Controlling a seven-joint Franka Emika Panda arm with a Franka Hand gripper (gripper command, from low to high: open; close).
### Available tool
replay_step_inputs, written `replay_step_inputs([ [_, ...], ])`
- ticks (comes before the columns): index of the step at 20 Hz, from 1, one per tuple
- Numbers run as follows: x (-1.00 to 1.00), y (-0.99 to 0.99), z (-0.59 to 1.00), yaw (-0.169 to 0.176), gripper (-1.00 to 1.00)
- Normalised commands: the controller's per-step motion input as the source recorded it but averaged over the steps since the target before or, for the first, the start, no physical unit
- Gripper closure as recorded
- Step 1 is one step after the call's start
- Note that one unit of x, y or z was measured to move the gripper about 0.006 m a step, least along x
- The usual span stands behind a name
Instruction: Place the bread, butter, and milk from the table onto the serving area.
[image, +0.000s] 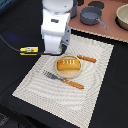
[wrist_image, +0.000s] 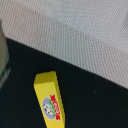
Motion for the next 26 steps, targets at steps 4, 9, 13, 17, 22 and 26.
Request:
replay_step_inputs([
  [4, -1.00, -0.01, -0.37, 0.000, -1.00],
  [9, -1.00, 0.00, -0.39, 0.000, -1.00],
  [13, -1.00, 0.00, -0.35, 0.000, -1.00],
  [17, -1.00, 0.00, -0.22, 0.000, -1.00],
  [22, -1.00, 0.02, -0.10, 0.000, -1.00],
  [26, -0.93, 0.07, 0.00, 0.000, -1.00],
])
